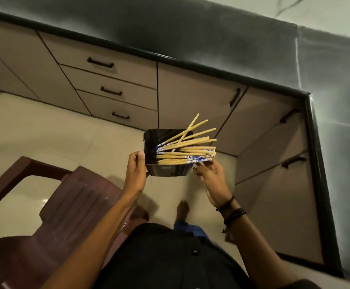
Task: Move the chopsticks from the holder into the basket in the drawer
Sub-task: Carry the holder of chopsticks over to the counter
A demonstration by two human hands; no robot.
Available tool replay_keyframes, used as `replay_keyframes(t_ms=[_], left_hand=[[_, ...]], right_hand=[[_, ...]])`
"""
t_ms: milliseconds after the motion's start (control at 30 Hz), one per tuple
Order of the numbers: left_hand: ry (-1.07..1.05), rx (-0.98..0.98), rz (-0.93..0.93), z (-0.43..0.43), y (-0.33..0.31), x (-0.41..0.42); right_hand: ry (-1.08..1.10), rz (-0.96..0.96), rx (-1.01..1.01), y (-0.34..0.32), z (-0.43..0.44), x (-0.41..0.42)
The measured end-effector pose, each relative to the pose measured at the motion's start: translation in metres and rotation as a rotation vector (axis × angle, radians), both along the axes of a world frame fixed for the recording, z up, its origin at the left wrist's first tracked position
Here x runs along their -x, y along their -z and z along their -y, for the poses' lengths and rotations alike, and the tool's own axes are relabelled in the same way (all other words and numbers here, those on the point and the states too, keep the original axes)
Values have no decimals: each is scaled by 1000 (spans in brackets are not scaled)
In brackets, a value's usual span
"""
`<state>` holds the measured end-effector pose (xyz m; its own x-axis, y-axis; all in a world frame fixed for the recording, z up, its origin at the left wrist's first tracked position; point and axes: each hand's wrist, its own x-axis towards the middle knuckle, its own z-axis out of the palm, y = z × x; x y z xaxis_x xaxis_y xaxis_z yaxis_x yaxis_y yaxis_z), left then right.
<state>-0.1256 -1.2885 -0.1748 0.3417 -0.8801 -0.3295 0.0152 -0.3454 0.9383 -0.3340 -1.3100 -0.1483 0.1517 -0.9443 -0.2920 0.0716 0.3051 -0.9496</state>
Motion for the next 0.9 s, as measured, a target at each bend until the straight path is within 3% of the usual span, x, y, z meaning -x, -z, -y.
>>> replay_keyframes(t_ms=[433,900], left_hand=[[-67,120,59,132,-42,8],[-102,205,79,278,-40,-85]], right_hand=[[-131,121,20,-21,171,5],[-164,91,109,-37,301,-79]])
